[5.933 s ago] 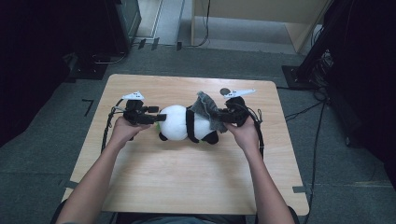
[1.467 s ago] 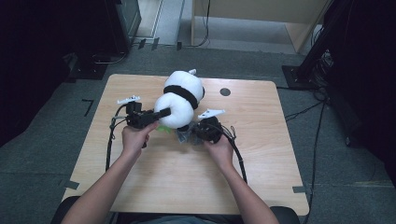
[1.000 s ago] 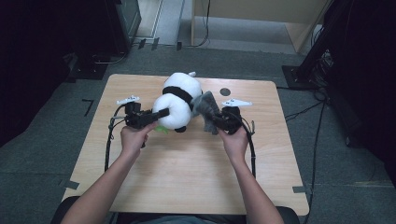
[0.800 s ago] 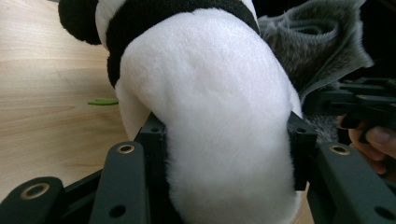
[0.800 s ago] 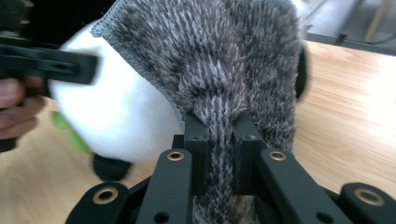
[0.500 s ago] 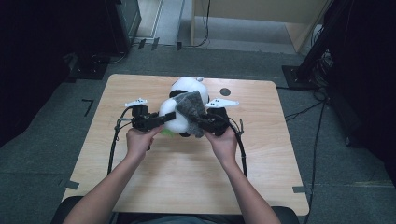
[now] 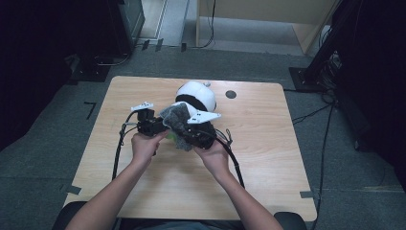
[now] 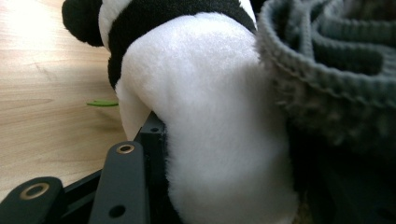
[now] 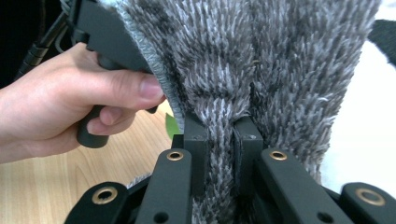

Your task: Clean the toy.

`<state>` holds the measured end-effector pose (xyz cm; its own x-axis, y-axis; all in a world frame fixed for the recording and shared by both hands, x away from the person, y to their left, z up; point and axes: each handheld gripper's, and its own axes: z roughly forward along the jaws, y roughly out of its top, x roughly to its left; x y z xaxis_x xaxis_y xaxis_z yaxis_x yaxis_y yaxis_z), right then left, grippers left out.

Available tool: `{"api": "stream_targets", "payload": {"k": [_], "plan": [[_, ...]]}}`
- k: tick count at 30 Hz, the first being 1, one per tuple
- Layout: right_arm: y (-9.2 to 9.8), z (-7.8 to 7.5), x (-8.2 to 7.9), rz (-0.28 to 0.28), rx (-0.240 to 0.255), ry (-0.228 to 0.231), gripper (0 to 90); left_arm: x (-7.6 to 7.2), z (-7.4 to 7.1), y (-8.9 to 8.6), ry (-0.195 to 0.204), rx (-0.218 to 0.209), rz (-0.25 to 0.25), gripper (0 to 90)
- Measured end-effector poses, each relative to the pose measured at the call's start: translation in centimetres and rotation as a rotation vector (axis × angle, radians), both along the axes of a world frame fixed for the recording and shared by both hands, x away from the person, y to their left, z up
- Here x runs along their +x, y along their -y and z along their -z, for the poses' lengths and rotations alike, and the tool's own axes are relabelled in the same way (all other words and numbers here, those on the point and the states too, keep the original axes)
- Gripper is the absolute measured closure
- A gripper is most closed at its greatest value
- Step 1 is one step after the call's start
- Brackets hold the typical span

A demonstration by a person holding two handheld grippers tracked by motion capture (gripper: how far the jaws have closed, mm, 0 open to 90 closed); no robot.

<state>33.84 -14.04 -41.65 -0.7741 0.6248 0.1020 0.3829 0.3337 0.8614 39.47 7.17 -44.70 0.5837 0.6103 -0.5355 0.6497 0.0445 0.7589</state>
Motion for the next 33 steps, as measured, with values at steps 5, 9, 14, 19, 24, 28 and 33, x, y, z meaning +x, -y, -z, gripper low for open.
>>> {"api": "stream_targets", "payload": {"k": [5,9,14,19,24,28,33], "plan": [[-0.6,0.8,-0.3,-0.033,0.003,0.004,81.1,0.1,-0.2,-0.4,0.005,-0.008,-0.015,49.1],[-1.1,1.5,-0.4,-0.051,-0.024,0.018,81.2,0.2,-0.3,-0.7,-0.014,-0.031,-0.028,49.1],[-1.9,2.7,-0.5,-0.084,-0.079,-0.015,81.3,0.4,-0.6,-1.2,-0.026,-0.086,-0.031,49.0],[-2.2,5.3,0.1,-0.058,-0.092,-0.067,81.2,-0.2,-1.7,-1.0,0.019,-0.093,-0.001,48.7],[-0.9,5.7,0.8,-0.032,-0.06,-0.056,81.2,0.0,-1.4,-1.1,0.009,-0.096,0.006,48.8],[-0.2,6.1,1.4,-0.026,-0.068,-0.081,81.2,0.2,-1.2,-1.3,-0.002,-0.081,0.006,49.0],[0.8,6.4,2.0,0.003,-0.094,-0.09,81.1,0.4,-1.1,-1.7,-0.02,-0.096,0.005,49.0]]}}
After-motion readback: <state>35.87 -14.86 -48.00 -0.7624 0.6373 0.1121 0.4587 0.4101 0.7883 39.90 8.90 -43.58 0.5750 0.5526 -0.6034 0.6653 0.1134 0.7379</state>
